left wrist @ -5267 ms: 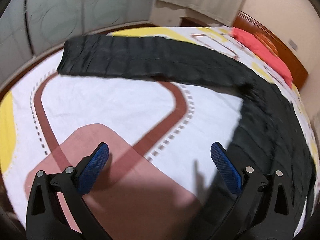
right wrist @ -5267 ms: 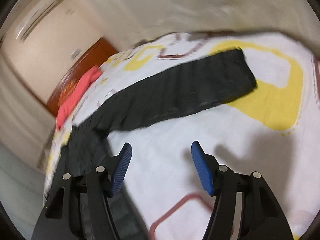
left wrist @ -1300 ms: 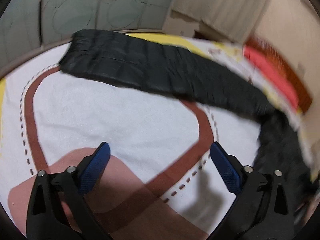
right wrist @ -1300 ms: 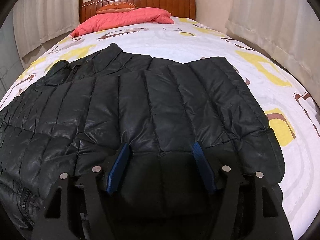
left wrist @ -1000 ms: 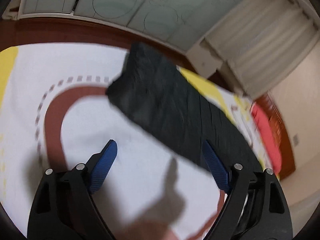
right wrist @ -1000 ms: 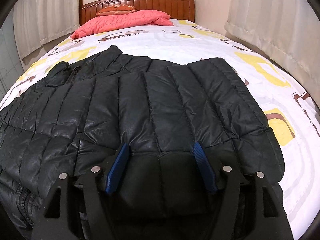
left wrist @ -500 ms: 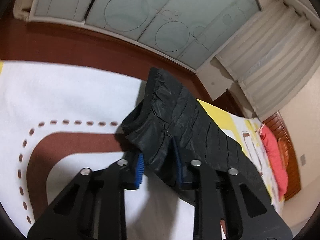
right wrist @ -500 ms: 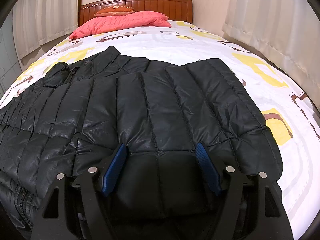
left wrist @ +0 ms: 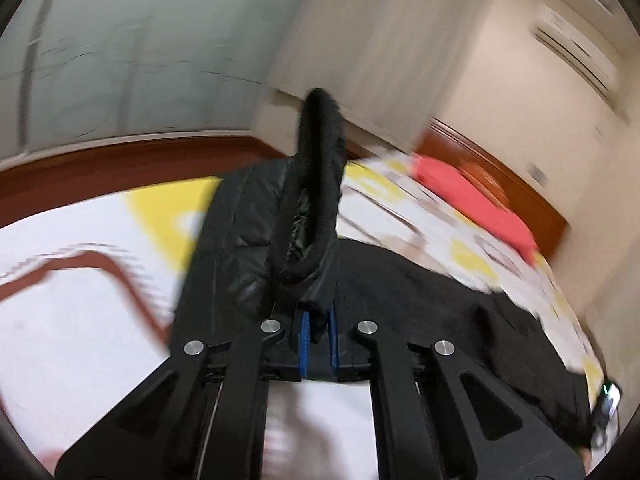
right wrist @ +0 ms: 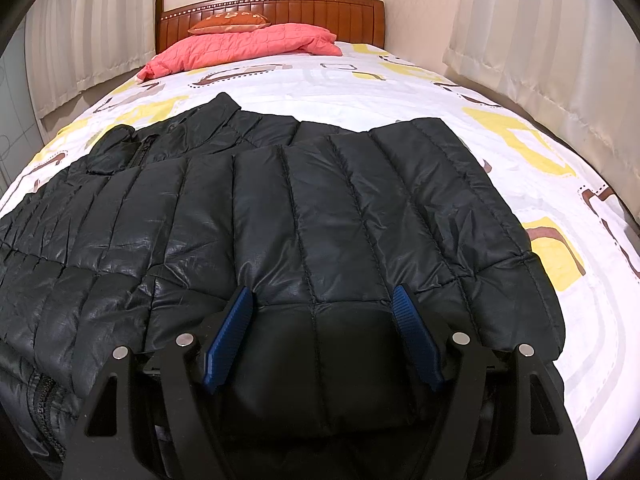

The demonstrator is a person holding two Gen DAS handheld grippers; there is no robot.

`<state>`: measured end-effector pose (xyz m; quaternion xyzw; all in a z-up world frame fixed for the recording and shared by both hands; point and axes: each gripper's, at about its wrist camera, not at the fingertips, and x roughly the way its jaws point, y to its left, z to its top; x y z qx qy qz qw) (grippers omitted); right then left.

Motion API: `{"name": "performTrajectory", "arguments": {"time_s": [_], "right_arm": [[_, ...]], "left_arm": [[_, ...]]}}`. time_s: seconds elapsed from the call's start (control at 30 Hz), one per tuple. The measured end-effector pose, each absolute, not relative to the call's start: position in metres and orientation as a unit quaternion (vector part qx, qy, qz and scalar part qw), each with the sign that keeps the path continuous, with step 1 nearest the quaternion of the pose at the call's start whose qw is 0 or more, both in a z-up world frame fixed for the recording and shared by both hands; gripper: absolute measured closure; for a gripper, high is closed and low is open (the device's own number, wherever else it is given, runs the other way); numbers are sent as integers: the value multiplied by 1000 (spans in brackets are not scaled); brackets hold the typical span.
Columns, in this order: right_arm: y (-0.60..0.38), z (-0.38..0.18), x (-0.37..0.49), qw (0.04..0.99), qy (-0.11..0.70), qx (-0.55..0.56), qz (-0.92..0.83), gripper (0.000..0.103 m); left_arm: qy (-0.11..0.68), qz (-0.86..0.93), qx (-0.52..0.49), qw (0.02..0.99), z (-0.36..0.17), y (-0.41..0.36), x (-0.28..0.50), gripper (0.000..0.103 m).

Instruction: Fold large clothes

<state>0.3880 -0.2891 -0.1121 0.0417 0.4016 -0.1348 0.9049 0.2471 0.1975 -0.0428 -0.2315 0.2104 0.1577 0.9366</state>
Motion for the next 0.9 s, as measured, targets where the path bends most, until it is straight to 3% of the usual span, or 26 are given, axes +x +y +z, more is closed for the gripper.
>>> {"name": "performTrajectory", "arguments": {"time_s": [0.27,0.53,0.57,0.63,0.7,0.9], "right_arm": [[-291,-112,388,905,401,46,-132,31],[-291,-112,389,905,401,51,-131,31],[-292,-112,390,905,401,52,-130,30],[-292,-111,391,905,402,53,-130,30],[-292,-111,391,904,404,54,-130,30],[-278,-84,383,909,391,84,-118,30]], "left_arm": [[261,31,-146,954,-38,49,324,96],[341,-30,-91,935,-88,-40,371,96],[351,-33,-88,932,-93,-45,373,93],[352,-38,-91,931,-92,-42,364,78],[343,-48,-105,932,-82,-40,346,29],[304,-39,-116,945,-47,6,296,27]]}}
